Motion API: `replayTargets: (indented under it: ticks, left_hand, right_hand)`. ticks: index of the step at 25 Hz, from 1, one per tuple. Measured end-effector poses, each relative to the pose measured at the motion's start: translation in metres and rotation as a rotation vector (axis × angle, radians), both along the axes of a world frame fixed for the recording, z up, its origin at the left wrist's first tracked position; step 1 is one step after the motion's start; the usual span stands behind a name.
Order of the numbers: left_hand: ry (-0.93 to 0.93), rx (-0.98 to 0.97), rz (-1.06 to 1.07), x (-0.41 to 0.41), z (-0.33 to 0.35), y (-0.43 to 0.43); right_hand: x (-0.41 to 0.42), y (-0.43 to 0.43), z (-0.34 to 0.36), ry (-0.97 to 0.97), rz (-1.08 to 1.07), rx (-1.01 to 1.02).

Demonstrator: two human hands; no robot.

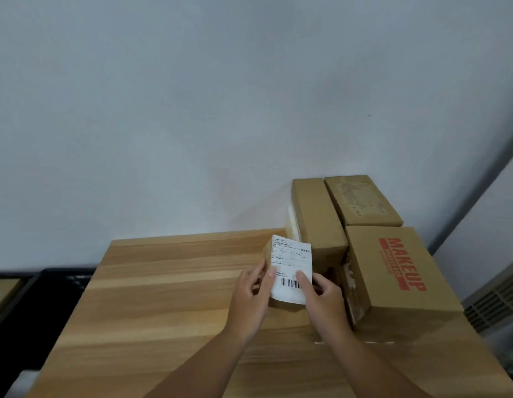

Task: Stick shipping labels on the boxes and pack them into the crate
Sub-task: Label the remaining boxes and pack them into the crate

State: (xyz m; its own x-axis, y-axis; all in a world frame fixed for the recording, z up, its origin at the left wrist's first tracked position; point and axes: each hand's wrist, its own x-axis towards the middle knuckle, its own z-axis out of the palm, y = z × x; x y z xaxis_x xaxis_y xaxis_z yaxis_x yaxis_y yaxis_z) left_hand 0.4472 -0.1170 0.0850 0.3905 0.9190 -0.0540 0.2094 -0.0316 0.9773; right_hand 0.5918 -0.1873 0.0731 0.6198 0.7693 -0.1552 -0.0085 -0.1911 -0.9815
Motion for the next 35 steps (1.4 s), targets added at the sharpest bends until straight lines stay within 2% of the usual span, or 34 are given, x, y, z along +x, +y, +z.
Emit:
replayTargets:
  ticks: [3,6,14,20,26,30,35]
  left_hand:
    - [0.023,-0.017,0.068,-0.028,-0.005,-0.006]
    - [0.007,-0.04,0.136,-0.066,-0.007,-0.013]
    - [-0.016,-0.031,0.349,-0.192,-0.011,-0.012]
    - [-0.003,-0.044,0.379,-0.31,-0.021,0.008]
    - [-0.011,-0.157,0.408,-0.428,-0.028,0.034]
    - [-0.015,-0.193,0.424,-0.482,-0.033,0.054]
    - [0.065,-0.217,0.502,-0.535,-0.054,0.102]
  right_hand:
    - [-0.019,0.004,-0.012,-0.02,0.078,-0.01]
    - [-0.051,0.012,-0.022,0.041,0.162,-0.031]
    - [-0.176,0.044,-0.02,0.102,0.296,-0.045]
    - [-0.293,0.065,-0.024,0.116,0.333,-0.079]
    - [-0.412,0.089,-0.029,0.123,0.379,-0.11]
    - [-0.466,0.111,-0.033,0.123,0.428,-0.119]
    - [-0.515,0.169,-0.056,0.115,0.489,-0.157]
